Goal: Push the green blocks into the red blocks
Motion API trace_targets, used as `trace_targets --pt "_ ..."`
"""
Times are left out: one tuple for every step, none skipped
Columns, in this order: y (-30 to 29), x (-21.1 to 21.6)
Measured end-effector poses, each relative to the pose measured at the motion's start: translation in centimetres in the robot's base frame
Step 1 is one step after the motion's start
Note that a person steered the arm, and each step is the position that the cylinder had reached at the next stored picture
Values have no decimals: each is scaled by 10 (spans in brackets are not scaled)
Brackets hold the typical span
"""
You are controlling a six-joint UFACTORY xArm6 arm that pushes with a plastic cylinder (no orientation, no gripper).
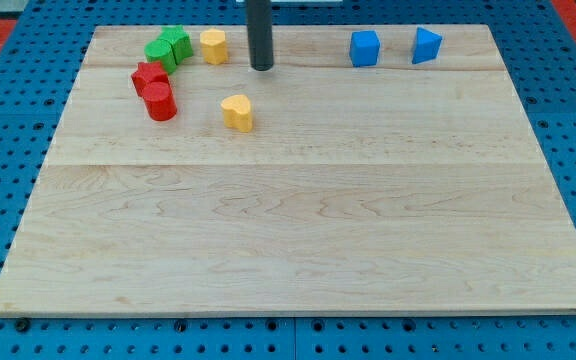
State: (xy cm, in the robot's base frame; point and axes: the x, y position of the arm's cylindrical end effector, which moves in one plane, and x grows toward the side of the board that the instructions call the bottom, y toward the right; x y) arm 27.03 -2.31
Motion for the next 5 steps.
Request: trace_targets --pt "-3 -49" --pt "-62 -68" --pt "-118 -68" --pt "-131 -59" --pt "-115 -50"
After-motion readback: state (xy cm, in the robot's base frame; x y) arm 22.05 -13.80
